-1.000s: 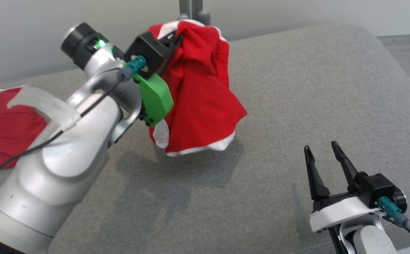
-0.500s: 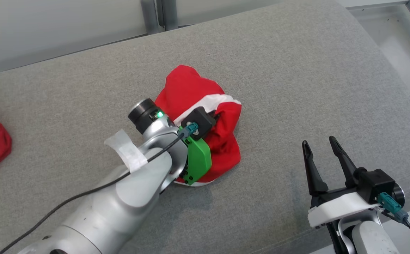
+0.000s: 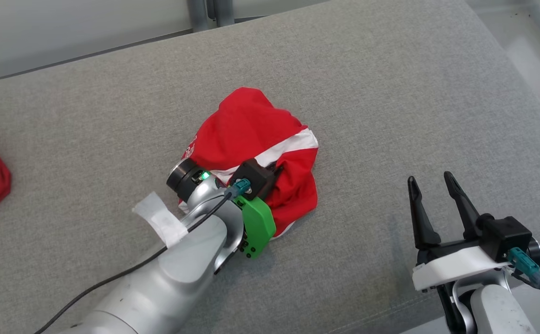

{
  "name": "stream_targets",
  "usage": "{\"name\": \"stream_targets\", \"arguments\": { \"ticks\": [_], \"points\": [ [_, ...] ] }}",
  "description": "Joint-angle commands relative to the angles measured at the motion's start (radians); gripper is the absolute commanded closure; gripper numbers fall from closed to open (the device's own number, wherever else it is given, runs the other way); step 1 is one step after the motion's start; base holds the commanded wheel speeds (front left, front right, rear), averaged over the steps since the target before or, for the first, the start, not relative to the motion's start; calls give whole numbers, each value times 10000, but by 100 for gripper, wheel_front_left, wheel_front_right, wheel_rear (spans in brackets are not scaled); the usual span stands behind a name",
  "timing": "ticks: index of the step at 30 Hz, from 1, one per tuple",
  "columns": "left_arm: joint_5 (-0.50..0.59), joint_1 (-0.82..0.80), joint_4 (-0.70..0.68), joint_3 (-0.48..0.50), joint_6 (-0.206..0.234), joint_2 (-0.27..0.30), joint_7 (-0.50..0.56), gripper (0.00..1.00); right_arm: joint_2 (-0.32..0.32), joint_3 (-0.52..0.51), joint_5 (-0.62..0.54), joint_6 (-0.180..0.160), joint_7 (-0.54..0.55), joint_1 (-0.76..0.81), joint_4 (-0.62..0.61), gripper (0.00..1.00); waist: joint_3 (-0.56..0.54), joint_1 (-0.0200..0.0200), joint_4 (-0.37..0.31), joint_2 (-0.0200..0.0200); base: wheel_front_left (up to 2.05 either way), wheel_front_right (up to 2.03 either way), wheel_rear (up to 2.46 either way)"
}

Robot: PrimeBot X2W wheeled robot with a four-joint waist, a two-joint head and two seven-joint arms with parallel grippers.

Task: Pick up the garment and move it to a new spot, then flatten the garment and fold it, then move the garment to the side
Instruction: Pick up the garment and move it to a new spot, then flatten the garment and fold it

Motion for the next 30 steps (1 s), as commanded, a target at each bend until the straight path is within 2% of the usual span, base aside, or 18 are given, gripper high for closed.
{"name": "stream_targets", "arguments": {
  "ticks": [1, 2, 10, 15, 23, 30],
  "points": [
    [-154, 141, -108, 10, 76, -18, -85, 45, -22, -44, -36, 1, -37, -113, -5, 0, -38, 0, 112, -1, 0, 0, 0],
    [-306, 194, -257, 1, 142, -18, -120, 0, -25, -81, -62, 1, -37, -96, -4, 0, -68, 0, 188, -1, 0, 0, 0],
    [-1967, 623, -1521, -157, 422, -4, -166, 0, -22, -269, -237, 1, -37, 127, 29, 0, -518, 0, 1027, -1, 0, 0, 0],
    [-2727, 1022, -1828, -118, 675, -4, -262, 0, -24, -398, -360, 1, -37, 283, 54, 0, -951, 0, 1558, -1, 0, 0, 0],
    [-3529, 1828, -1133, 480, 1070, 98, -498, 0, -26, -446, -443, 1, -37, 574, 112, 0, -1481, 0, 2038, -1, 0, 0, 0],
    [-4019, 2306, -21, 900, 1023, 213, -567, 0, -24, -356, -455, 1, -37, 598, 83, 0, -1478, 0, 1906, -1, 0, 0, 0]
  ]
}}
